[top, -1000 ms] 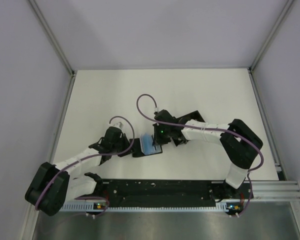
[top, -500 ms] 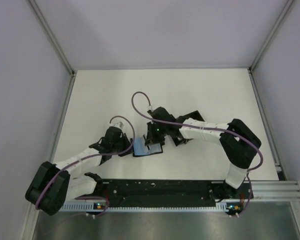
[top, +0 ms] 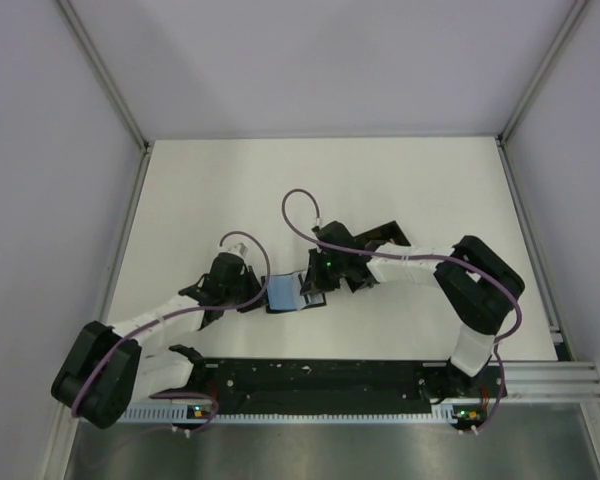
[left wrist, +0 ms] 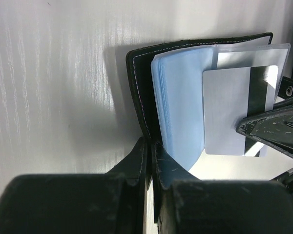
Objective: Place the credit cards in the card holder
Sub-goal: Insert the credit card into the card holder.
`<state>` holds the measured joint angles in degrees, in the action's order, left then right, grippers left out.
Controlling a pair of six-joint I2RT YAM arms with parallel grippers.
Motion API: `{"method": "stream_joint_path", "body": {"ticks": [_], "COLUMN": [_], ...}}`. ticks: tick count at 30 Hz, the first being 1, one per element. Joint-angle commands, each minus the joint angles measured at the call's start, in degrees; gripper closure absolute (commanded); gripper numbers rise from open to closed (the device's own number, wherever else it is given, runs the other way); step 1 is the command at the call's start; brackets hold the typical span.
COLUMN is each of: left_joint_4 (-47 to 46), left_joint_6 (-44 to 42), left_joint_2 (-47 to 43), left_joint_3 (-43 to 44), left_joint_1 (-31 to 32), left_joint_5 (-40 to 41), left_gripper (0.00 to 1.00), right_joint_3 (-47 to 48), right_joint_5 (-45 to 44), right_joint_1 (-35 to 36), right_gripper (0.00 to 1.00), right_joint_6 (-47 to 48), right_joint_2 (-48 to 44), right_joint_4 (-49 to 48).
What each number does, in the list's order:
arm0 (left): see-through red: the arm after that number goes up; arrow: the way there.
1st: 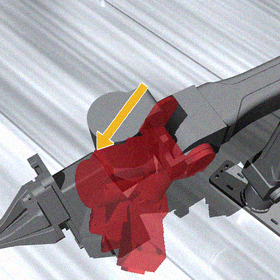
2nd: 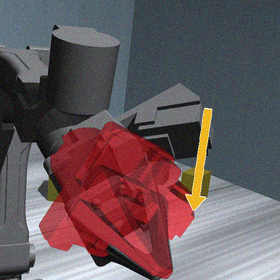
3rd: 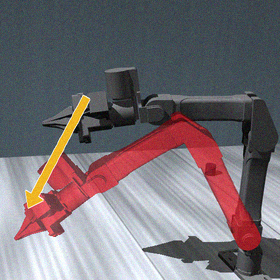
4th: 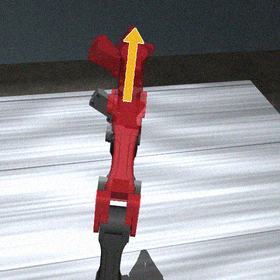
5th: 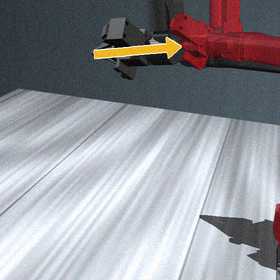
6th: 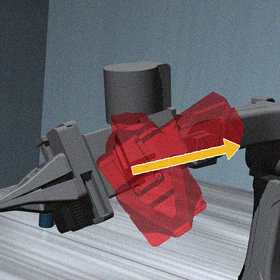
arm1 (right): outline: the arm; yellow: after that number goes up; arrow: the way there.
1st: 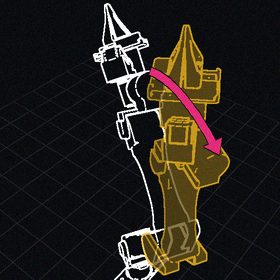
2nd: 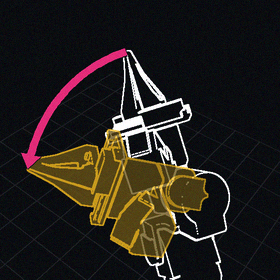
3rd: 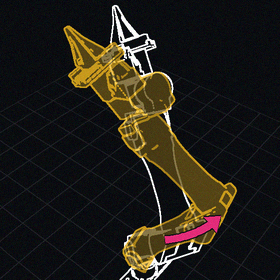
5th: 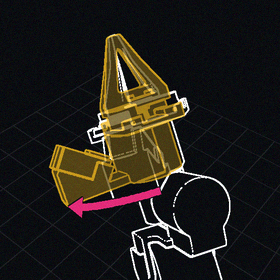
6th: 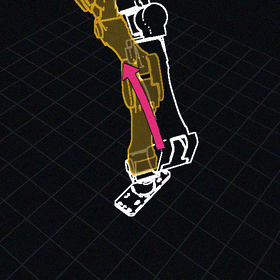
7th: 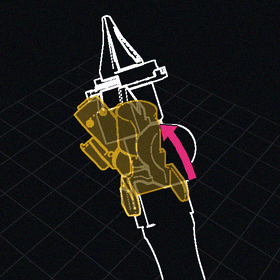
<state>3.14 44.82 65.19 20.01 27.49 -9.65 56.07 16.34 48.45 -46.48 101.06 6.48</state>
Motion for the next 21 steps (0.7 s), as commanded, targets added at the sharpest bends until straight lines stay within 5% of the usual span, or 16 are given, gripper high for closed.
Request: {"method": "stream_joint_path", "body": {"ticks": [1, 21], "left_joint_4": [-1.4, -1.6], "left_joint_6": [-0.8, -1.8], "left_joint_2": [1.3, 4.5], "left_joint_3": [0.0, 1.3], "left_joint_1": [0.1, 0.0], "left_joint_5": [-0.1, -1.3], "left_gripper": [1.0, 1.0], "right_joint_3": [-1.1, -1.8], "right_joint_5": [1.3, 1.9], "right_joint_1": [-0.8, -2.7], "right_gripper": [1.0, 1.0], "right_joint_6": [-2.3, -4.2], "right_joint_2": [0.2, 7.4], "right_joint_4": [-6.0, -10.1]}}
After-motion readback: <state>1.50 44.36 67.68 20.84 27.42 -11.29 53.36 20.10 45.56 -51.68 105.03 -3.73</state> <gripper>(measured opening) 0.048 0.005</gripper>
